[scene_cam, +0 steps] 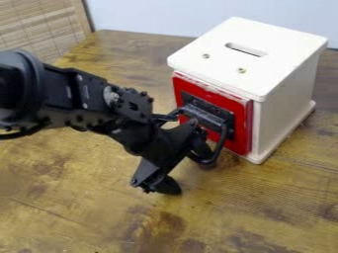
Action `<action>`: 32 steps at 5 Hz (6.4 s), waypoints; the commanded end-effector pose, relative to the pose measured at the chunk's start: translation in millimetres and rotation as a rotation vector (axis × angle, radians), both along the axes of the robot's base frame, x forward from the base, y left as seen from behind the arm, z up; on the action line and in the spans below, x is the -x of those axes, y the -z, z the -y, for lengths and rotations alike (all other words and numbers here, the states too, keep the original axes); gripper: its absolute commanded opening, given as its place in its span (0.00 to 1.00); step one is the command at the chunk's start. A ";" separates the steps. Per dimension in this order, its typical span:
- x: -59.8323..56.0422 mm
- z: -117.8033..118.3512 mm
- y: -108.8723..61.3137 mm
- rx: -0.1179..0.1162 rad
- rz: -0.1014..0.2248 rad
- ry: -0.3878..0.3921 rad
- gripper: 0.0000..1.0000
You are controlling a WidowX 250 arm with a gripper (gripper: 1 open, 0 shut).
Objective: Open the drawer
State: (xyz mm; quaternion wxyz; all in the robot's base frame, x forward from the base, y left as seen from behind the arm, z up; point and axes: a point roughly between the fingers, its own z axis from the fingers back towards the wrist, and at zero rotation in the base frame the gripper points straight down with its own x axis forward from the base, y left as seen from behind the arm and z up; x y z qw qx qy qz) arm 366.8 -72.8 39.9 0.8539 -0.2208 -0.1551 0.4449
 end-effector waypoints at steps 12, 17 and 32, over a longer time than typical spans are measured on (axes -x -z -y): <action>27.1 -33.5 -24.1 0.006 -0.009 -0.456 1.00; 27.6 -27.6 -11.7 0.005 -0.033 -0.431 1.00; 34.1 -36.9 -24.6 -0.071 -0.146 -0.624 1.00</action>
